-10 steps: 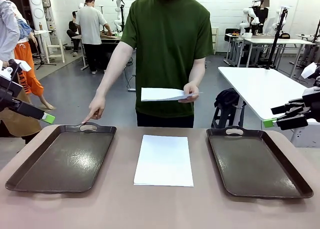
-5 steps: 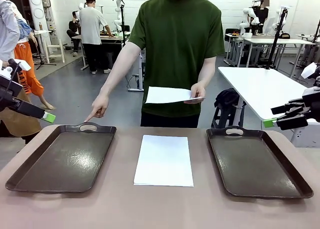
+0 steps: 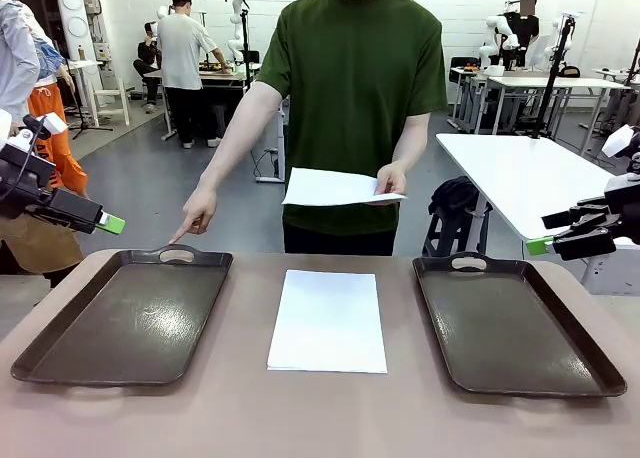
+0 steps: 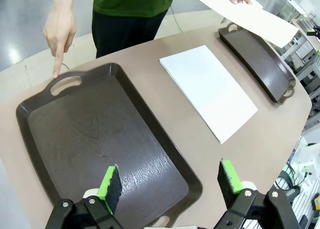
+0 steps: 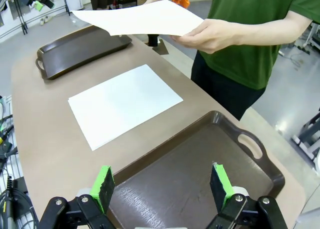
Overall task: Sort the A4 documents.
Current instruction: Receive the A4 Paper.
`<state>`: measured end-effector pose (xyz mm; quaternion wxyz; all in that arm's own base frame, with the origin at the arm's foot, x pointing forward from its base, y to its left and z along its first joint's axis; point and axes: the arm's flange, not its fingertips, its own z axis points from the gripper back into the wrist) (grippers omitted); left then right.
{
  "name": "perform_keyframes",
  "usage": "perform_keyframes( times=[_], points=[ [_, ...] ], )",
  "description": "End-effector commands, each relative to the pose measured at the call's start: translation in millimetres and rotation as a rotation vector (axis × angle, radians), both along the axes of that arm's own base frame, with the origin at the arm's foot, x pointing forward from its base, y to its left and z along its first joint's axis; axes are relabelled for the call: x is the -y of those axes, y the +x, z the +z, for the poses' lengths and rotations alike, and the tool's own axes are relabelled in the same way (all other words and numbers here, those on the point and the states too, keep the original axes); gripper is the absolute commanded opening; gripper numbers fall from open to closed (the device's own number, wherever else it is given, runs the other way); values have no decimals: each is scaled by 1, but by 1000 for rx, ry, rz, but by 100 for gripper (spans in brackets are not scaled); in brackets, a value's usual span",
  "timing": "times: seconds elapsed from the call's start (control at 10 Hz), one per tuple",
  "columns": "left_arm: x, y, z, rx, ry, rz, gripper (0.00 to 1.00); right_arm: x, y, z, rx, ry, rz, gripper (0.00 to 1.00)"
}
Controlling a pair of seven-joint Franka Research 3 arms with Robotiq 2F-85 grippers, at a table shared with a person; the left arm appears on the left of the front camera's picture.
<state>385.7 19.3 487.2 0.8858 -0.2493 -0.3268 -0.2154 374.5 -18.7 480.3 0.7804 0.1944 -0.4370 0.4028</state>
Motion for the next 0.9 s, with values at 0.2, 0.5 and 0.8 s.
perform_keyframes(
  times=[0.2, 0.5, 0.8],
  points=[
    [-3, -1, -6, 6, 16, -38, 100, 0, 3, -3, 12, 7, 14, 100],
    [-3, -4, -4, 6, 25, -47, 100, 0, 3, -3, 12, 7, 14, 100],
    [-3, -6, -3, 8, 32, -64, 100, 0, 3, -3, 12, 7, 14, 100]
  ],
)
